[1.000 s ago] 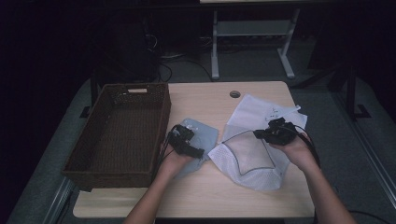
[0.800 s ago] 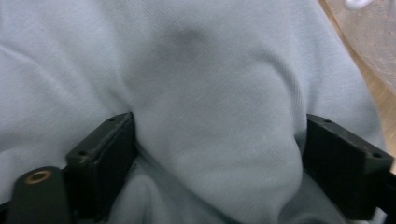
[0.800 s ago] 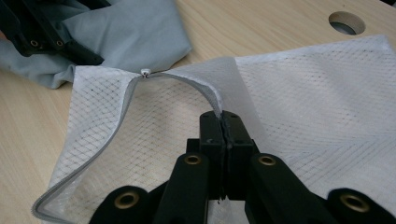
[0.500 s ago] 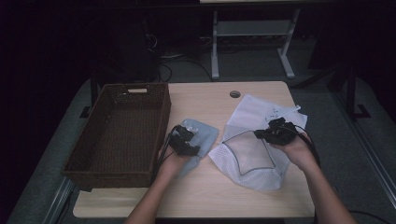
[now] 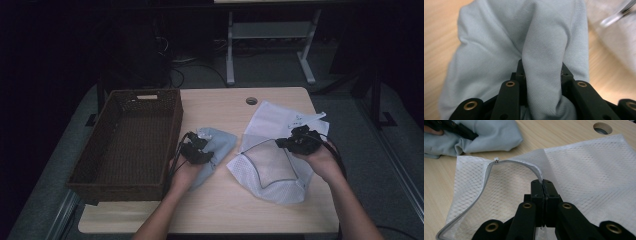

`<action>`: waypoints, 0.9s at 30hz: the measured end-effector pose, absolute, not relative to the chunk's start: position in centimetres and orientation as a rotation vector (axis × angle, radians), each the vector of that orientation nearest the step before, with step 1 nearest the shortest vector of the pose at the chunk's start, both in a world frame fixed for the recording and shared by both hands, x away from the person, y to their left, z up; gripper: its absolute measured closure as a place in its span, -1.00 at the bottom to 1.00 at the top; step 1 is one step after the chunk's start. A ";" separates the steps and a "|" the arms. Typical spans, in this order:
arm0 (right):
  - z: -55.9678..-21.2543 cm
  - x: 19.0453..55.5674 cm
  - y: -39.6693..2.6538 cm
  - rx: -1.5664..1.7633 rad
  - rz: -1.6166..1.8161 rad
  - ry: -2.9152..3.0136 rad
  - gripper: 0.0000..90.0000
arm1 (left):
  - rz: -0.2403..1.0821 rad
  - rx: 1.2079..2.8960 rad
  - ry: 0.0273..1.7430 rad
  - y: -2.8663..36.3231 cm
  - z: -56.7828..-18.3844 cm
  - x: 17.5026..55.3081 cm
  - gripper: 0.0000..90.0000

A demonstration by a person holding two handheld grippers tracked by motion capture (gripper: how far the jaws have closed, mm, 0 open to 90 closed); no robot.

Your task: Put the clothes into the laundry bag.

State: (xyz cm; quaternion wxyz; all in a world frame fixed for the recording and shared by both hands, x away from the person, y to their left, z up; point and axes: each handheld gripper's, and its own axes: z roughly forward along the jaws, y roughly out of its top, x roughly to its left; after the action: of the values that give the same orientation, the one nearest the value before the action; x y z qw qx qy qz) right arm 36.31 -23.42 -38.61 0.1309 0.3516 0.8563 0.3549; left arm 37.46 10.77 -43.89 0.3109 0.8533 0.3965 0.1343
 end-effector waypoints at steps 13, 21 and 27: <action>-38.6 36.9 -23.7 1.048 1.020 2.469 0.96 | 0.329 2.186 0.918 10.8 -39.1 35.5 0.55; -38.2 37.8 -23.0 1.048 1.022 2.457 0.95 | 0.290 2.213 0.795 10.8 -37.6 34.3 0.55; -38.1 38.8 -22.1 1.044 1.033 2.455 0.96 | 0.287 2.232 0.721 11.3 -36.5 33.9 0.55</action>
State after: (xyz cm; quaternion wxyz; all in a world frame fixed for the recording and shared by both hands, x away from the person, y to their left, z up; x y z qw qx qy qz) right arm 38.81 -22.10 -38.05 0.1398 0.3612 0.8497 0.3577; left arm 33.89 11.26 -36.52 0.3793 0.8739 0.2823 0.1124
